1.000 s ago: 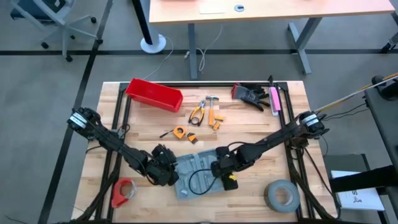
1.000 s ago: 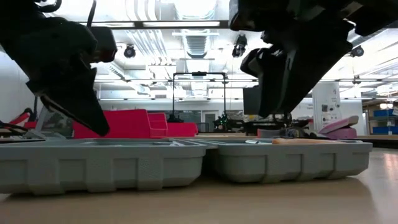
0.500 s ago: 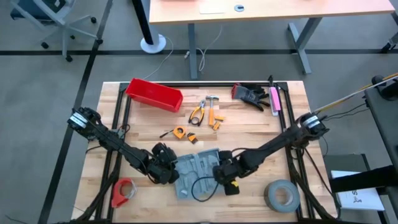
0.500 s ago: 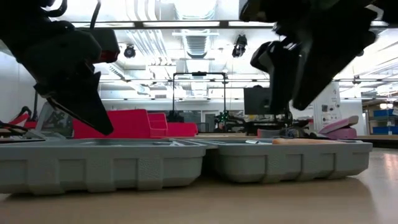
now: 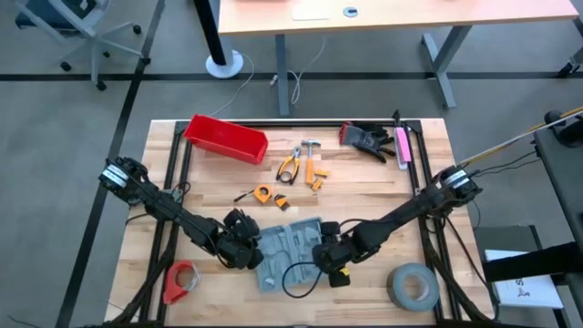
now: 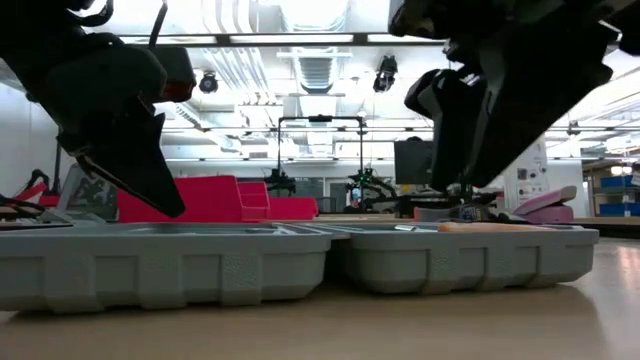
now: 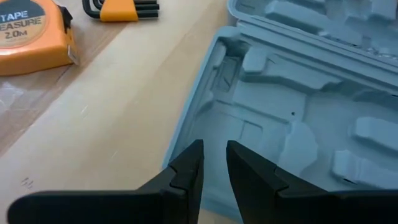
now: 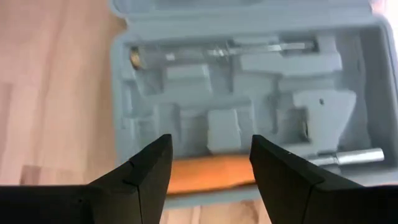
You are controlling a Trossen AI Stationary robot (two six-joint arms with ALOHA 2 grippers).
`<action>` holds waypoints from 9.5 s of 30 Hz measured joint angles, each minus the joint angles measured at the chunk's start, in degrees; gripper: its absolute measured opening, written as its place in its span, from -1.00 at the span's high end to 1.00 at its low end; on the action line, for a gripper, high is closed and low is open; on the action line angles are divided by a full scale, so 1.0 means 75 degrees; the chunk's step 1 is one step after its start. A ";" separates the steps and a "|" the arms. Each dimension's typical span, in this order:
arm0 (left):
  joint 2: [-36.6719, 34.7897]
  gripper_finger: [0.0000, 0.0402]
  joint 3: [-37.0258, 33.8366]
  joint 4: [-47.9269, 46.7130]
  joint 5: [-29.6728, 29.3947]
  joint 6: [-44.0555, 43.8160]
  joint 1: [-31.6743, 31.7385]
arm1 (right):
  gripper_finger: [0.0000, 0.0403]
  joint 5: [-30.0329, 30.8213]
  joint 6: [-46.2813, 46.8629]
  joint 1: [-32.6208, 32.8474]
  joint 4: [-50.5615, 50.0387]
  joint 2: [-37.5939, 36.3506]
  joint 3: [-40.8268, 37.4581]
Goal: Prefit tool cases
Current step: Adjust the yellow screwdriver in the prefit tool case
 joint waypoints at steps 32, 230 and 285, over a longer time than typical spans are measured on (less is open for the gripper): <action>-0.2628 0.62 -0.0003 -0.0144 0.0012 0.0310 -0.0125 | 0.03 -0.0259 -0.0588 -0.0394 0.0550 0.0983 0.0000; -0.3014 0.37 -0.0003 0.0551 0.0429 0.0829 -0.0396 | 0.01 -0.0329 0.0056 -0.0866 -0.3463 -0.0312 0.0643; -0.1154 0.35 0.0000 0.2453 0.1031 0.0566 -0.0382 | 0.01 0.0602 0.0491 -0.0511 -0.2474 -0.0763 -0.0806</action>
